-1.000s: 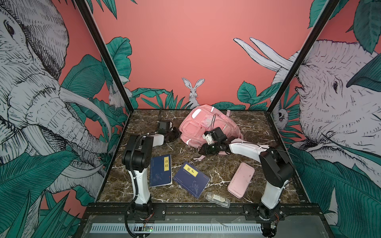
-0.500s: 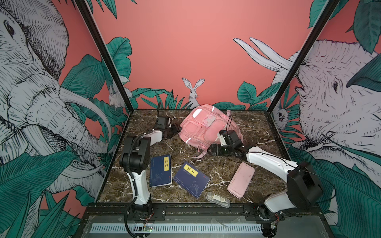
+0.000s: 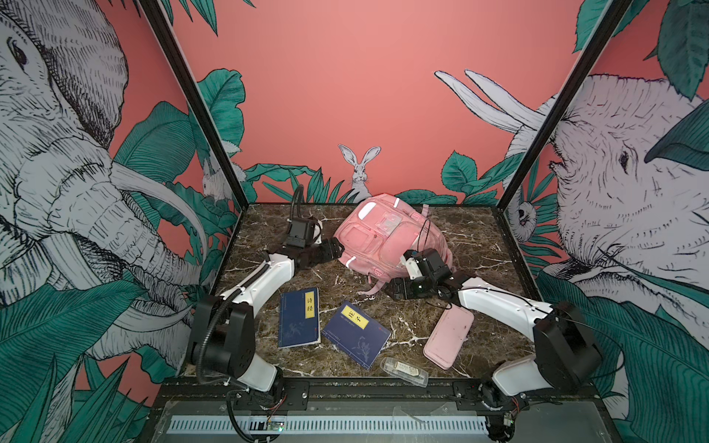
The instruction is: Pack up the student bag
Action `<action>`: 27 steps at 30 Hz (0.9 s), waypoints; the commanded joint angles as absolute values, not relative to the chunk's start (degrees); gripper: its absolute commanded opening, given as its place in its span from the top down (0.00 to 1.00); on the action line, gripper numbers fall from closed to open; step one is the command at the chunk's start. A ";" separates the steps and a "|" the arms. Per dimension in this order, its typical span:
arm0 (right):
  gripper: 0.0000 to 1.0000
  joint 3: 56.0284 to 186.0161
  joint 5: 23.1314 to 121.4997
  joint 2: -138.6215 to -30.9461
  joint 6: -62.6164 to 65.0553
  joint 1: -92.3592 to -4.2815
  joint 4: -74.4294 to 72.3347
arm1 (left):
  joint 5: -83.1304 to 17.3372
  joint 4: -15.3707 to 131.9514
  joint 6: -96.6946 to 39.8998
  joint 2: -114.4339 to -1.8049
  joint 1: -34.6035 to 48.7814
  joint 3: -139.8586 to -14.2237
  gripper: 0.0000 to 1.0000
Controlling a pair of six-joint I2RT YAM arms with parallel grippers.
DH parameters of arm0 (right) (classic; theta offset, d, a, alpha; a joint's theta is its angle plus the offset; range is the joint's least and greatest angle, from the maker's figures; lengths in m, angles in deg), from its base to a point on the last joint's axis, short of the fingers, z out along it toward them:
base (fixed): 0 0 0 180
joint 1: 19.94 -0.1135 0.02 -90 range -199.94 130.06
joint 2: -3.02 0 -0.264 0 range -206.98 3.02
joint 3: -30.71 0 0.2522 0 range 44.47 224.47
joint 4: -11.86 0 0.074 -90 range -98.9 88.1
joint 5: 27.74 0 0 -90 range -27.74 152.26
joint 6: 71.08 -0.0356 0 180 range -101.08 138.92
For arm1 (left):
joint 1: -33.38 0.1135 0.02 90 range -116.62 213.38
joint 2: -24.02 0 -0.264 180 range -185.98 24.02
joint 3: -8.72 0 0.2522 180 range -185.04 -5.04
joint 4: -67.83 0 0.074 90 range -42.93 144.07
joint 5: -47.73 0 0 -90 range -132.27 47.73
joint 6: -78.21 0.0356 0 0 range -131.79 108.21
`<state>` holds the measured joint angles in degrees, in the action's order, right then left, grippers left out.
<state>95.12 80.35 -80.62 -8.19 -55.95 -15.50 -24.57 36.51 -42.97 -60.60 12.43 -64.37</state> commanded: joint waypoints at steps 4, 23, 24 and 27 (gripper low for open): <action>0.11 100.15 85.15 -84.01 -0.38 -60.08 -19.65 | -25.75 26.09 -46.94 -49.89 3.58 -53.29 0.21; 0.28 98.48 86.80 -92.68 0.81 -69.85 -15.62 | -19.76 18.03 -65.93 -33.05 -12.91 -34.63 0.25; 0.30 98.52 86.56 -92.99 0.58 -69.94 -15.52 | -18.83 20.48 -67.10 -33.34 -12.87 -33.14 0.26; 0.35 98.61 86.59 -93.88 0.07 -70.19 -15.36 | -17.74 26.09 -68.79 -35.09 -12.94 -30.12 0.26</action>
